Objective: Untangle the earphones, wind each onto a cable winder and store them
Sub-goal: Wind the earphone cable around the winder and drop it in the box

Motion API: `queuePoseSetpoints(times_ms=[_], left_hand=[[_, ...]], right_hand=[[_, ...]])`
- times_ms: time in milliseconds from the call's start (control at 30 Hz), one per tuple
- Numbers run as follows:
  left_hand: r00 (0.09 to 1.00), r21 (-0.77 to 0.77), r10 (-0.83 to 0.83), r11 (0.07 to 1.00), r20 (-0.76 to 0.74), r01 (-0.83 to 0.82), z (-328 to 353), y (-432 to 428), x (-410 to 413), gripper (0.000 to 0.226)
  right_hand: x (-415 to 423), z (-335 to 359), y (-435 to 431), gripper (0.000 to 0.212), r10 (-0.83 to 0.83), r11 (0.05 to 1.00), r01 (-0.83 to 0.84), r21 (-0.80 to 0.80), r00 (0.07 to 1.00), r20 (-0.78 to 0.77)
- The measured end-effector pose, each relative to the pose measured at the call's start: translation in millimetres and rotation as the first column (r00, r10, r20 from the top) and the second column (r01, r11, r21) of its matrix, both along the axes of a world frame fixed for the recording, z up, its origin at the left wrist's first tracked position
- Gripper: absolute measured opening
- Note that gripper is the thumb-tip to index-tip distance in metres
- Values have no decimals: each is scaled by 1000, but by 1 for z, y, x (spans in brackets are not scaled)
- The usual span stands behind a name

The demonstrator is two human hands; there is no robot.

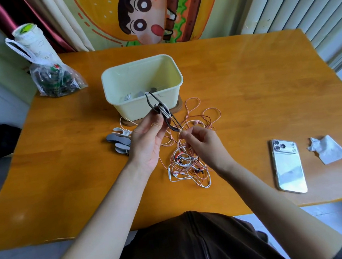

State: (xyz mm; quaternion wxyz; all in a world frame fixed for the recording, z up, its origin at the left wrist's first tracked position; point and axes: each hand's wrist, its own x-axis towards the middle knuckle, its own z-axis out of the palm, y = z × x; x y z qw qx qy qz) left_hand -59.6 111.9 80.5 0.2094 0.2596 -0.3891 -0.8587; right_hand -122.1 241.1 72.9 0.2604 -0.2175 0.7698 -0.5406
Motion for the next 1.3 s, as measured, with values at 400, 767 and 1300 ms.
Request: queuePoseSetpoints(times_ms=[400, 767, 1300], left_hand=[[921, -824, 154, 515, 358, 235, -31, -6, 6, 35], [861, -706, -243, 495, 447, 506, -34, -3, 16, 43], [948, -180, -316, 935, -30, 305, -2, 8, 7, 24]], right_hand=[[-3, 9, 5, 20, 142, 989, -143, 28, 989, 48], [-47, 25, 18, 19, 234, 956, -154, 250, 913, -334], [-20, 0, 8, 29, 45, 991, -45, -124, 999, -2]])
